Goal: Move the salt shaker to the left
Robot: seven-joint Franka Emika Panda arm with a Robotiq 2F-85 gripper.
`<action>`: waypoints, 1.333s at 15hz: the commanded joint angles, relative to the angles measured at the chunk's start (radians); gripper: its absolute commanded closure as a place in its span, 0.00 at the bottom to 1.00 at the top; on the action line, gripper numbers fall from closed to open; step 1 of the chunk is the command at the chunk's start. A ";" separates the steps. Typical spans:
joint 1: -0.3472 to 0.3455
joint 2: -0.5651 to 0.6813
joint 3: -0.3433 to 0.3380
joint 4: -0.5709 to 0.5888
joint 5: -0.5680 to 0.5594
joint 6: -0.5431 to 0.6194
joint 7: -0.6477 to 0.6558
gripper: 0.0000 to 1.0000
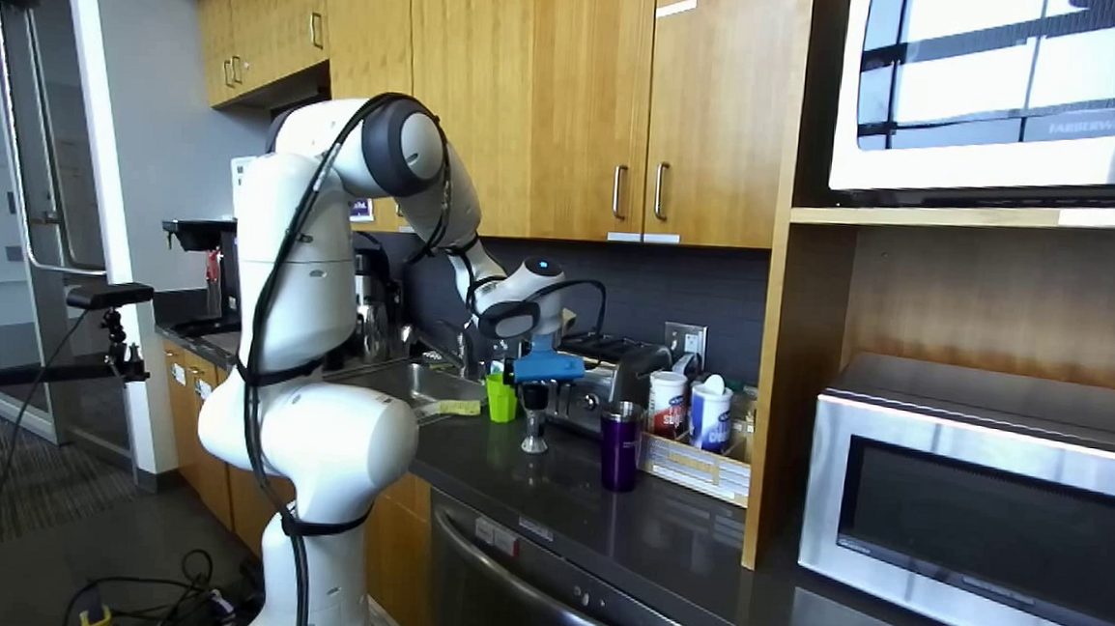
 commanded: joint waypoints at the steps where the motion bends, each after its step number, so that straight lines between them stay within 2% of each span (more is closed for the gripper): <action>1: -0.008 -0.051 -0.004 -0.016 -0.067 -0.005 0.039 0.00; 5: -0.033 -0.109 -0.008 -0.044 -0.182 -0.006 0.116 0.00; 11: -0.118 -0.211 -0.009 -0.092 -0.339 -0.043 0.239 0.00; 12: -0.184 -0.226 0.044 -0.095 -0.344 -0.058 0.245 0.00; 15: -0.232 -0.264 0.055 -0.106 -0.373 -0.097 0.280 0.00; 20: -0.333 -0.327 0.094 -0.134 -0.508 -0.146 0.539 0.00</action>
